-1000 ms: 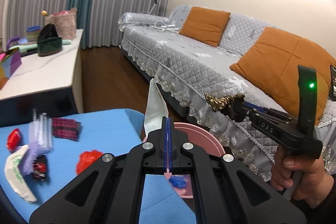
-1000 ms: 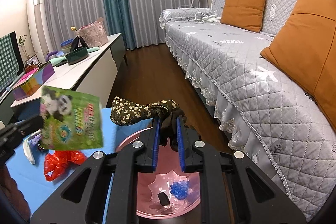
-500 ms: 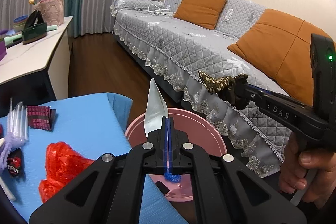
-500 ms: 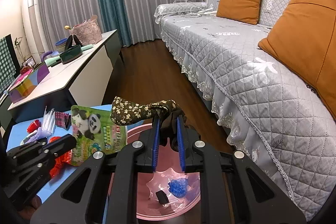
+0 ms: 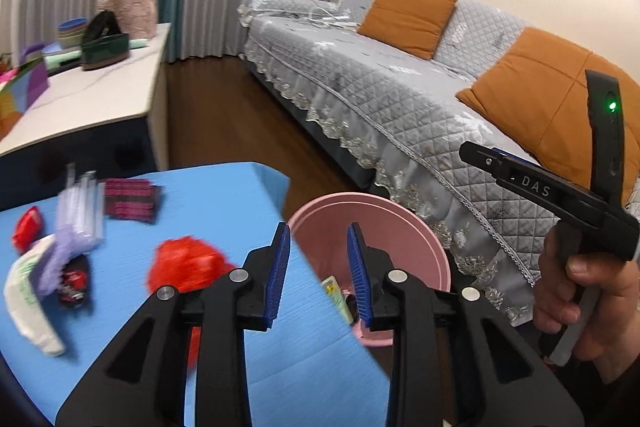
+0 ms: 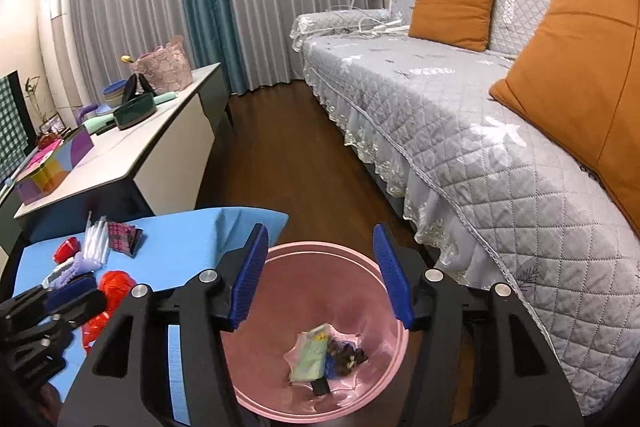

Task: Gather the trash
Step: 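Move the left tool to the white paper bag while the right tool approaches the red plastic bag, then close the left tool on the white paper bag while the right tool grasps the red bag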

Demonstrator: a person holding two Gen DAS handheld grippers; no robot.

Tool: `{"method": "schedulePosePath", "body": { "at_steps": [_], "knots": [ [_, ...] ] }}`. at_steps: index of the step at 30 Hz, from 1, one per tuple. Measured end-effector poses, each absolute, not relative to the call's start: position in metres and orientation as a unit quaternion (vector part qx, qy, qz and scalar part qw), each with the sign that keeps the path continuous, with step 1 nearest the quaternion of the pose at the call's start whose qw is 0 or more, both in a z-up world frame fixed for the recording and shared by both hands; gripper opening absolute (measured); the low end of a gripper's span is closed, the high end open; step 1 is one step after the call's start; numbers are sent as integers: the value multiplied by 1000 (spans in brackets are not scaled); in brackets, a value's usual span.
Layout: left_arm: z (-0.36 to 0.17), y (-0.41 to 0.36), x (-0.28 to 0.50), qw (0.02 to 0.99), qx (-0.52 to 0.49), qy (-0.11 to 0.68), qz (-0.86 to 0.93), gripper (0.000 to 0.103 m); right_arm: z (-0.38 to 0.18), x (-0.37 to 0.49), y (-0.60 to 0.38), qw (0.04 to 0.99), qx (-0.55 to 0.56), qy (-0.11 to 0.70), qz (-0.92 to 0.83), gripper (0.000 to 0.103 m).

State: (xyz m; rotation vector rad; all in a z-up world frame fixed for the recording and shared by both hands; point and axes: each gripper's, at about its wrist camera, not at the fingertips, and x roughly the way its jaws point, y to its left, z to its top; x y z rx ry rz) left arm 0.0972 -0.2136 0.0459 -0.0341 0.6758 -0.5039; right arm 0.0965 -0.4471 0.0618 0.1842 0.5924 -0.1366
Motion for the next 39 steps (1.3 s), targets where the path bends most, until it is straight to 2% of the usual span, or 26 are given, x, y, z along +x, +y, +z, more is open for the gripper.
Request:
{"method": "schedulePosePath", "body": {
  "at_steps": [14, 20, 25, 29, 36, 38, 39],
  "knots": [
    [71, -80, 48, 944, -40, 296, -138, 29, 90, 85, -368, 967, 65, 245, -7, 56],
    [56, -8, 53, 950, -83, 295, -50, 29, 88, 88, -339, 971, 51, 232, 7, 56],
    [38, 34, 62, 943, -115, 312, -1, 29, 78, 101, -313, 964, 45, 260, 38, 56],
    [25, 39, 68, 938, -121, 324, 5, 29, 64, 114, -296, 955, 46, 287, 61, 56],
    [8, 10, 80, 941, -72, 329, 1, 29, 35, 134, -274, 939, 43, 328, 90, 56],
    [6, 2, 85, 942, -65, 329, -1, 35, 27, 140, -270, 935, 42, 339, 93, 56],
    [4, -2, 89, 943, -59, 327, 3, 44, 24, 143, -269, 933, 44, 344, 96, 56]
  ]
}}
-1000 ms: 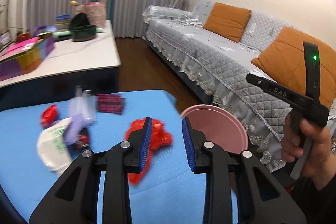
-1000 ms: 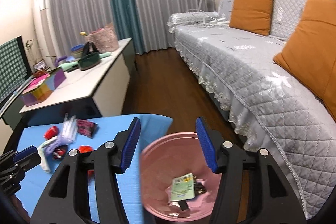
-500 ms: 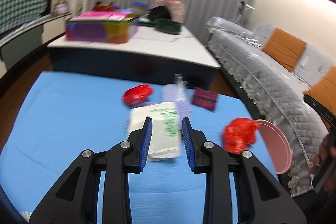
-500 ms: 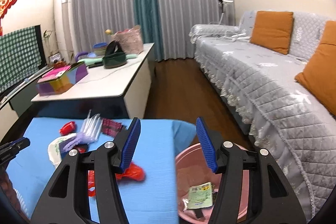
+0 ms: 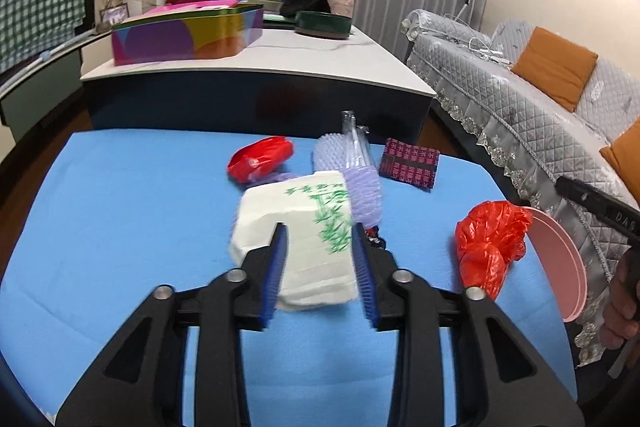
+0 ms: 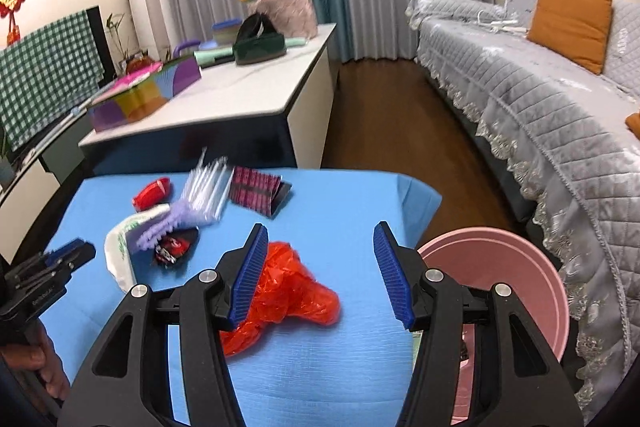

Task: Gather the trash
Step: 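Close the left tool on the white paper bag while the right tool grasps the red bag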

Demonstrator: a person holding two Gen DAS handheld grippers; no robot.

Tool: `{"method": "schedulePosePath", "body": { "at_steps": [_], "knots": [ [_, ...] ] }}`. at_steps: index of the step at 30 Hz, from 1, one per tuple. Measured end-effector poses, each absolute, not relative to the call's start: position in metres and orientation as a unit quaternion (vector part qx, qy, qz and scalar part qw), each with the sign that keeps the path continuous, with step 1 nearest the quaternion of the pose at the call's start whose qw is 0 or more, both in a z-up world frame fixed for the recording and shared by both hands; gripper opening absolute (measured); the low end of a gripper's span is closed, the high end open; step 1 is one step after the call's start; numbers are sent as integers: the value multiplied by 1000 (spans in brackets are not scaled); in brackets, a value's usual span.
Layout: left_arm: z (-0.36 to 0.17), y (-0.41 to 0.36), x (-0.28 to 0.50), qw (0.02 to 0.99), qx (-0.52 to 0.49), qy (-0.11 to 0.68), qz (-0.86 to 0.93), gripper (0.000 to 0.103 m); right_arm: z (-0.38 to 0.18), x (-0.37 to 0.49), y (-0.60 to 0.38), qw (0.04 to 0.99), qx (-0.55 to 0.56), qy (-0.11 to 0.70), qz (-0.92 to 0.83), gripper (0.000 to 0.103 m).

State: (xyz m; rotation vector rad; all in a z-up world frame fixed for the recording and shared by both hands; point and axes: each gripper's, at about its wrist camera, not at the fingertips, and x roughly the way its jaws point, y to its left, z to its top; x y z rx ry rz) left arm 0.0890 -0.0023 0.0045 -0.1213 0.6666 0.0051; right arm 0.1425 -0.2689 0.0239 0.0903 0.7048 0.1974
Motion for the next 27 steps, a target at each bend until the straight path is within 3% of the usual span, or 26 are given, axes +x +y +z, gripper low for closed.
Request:
{"method": "schedulePosePath", "body": {
  "at_steps": [1, 3, 7, 19, 20, 22, 24, 27],
  "knots": [
    [4, -4, 91, 944, -56, 325, 6, 52, 19, 146, -267, 929, 48, 353, 103, 56],
    [0, -10, 98, 944, -50, 326, 18, 57, 13, 151, -264, 924, 50, 363, 109, 64],
    [-10, -17, 111, 941, -39, 334, 33, 62, 3, 161, -259, 915, 57, 381, 120, 68],
    [-26, -29, 128, 930, -15, 362, 67, 62, -21, 170, -245, 886, 45, 436, 152, 71],
    [-25, -28, 127, 929, -16, 364, 71, 61, -22, 169, -243, 885, 40, 437, 155, 69],
    [-25, -24, 127, 927, -21, 366, 78, 47, -22, 168, -241, 883, 34, 439, 161, 62],
    [-22, -19, 124, 927, -31, 365, 79, 42, -21, 166, -239, 882, 29, 440, 166, 47],
    [-16, -18, 118, 929, -26, 359, 80, 29, -17, 161, -236, 884, 18, 434, 173, 36]
  ]
}}
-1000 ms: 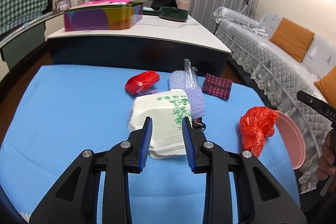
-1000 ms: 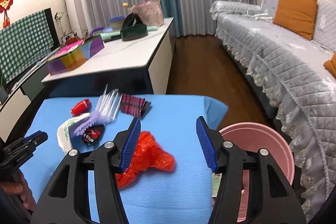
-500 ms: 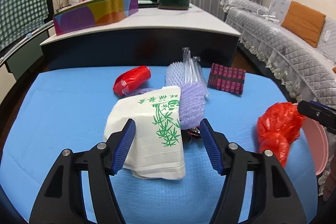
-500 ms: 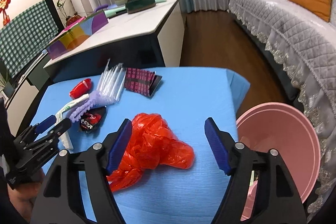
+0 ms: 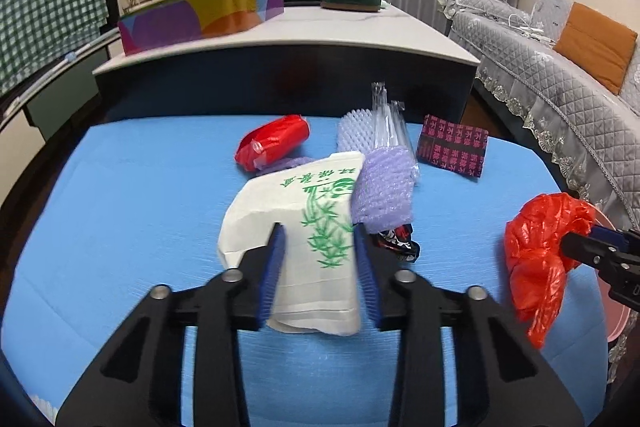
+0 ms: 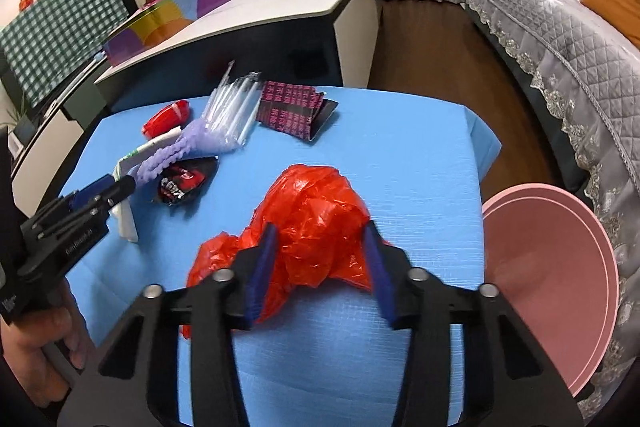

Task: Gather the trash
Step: 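Close the left tool on the white paper bag while the right tool grasps the red bag, then carry the white paper bag and red bag in both tools over the pink bin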

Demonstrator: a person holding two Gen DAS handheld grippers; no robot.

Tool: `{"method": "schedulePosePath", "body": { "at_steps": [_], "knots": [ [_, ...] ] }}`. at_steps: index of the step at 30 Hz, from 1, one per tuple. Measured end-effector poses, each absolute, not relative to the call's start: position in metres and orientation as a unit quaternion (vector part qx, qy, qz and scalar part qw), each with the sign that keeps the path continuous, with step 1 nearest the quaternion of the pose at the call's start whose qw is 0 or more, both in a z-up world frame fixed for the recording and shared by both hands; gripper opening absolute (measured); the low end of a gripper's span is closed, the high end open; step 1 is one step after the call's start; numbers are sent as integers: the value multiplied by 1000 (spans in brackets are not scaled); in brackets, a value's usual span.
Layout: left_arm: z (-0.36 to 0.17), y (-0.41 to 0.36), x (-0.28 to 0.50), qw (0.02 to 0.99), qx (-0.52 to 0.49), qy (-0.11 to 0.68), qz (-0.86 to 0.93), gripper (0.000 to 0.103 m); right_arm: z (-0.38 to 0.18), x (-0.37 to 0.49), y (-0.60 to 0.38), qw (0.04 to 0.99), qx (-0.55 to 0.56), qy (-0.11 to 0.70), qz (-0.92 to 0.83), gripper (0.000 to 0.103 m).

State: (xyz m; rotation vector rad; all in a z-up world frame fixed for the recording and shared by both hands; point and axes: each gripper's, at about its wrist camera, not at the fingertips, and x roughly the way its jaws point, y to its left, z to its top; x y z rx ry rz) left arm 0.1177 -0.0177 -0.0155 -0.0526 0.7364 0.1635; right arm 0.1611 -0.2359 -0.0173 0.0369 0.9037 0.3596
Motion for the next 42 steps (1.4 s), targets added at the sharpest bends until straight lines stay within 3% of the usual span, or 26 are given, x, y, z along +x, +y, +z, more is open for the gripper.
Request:
{"method": "schedulePosePath", "body": {
  "at_steps": [4, 10, 25, 42],
  "knots": [
    [-8, -13, 109, 931, -25, 355, 85, 15, -7, 154, -233, 889, 7, 420, 180, 26],
    [4, 5, 94, 931, -33, 346, 108, 7, 15, 139, -233, 904, 5, 388, 182, 21],
    [44, 22, 62, 952, -54, 289, 85, 6, 57, 111, -252, 936, 33, 316, 152, 20],
    [55, 7, 55, 960, -53, 269, 50, 6, 67, 97, -282, 945, 55, 294, 131, 20]
  ]
}}
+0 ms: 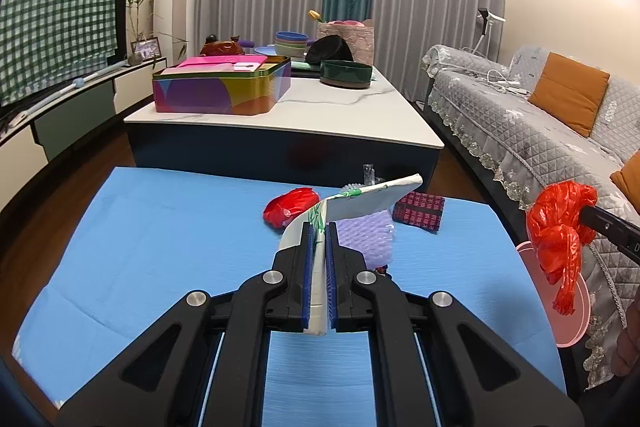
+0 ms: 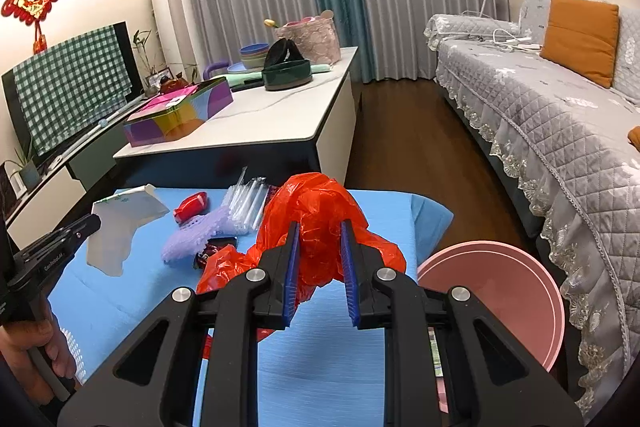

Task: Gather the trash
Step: 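Carry the white paper bag and red bag in both tools over the pink bin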

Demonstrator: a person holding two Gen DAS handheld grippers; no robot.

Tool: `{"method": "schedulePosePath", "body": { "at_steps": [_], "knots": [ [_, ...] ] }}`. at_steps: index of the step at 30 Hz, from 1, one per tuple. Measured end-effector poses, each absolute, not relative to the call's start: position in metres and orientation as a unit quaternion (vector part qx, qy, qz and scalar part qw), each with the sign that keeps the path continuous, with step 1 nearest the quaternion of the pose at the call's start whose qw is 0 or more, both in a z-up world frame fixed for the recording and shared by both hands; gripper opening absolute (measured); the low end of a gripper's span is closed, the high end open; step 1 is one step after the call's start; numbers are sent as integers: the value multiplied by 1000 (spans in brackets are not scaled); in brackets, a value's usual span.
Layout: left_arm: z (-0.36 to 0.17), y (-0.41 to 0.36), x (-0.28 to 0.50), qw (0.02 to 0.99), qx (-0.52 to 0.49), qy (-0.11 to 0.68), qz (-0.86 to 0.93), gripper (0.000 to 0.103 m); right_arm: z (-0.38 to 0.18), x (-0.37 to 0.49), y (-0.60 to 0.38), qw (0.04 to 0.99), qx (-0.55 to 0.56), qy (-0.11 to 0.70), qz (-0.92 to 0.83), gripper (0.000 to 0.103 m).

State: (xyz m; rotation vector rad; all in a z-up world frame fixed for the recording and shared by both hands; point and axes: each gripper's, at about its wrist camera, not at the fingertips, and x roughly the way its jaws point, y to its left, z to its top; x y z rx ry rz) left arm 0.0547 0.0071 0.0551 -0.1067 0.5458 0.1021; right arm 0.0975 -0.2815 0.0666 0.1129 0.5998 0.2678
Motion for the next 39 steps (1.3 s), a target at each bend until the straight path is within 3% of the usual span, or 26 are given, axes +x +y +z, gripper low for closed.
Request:
{"method": "schedulePosePath", "body": {
  "at_steps": [39],
  "knots": [
    [58, -41, 65, 963, -51, 263, -14, 6, 74, 83, -332, 956, 65, 275, 85, 20]
  ]
}}
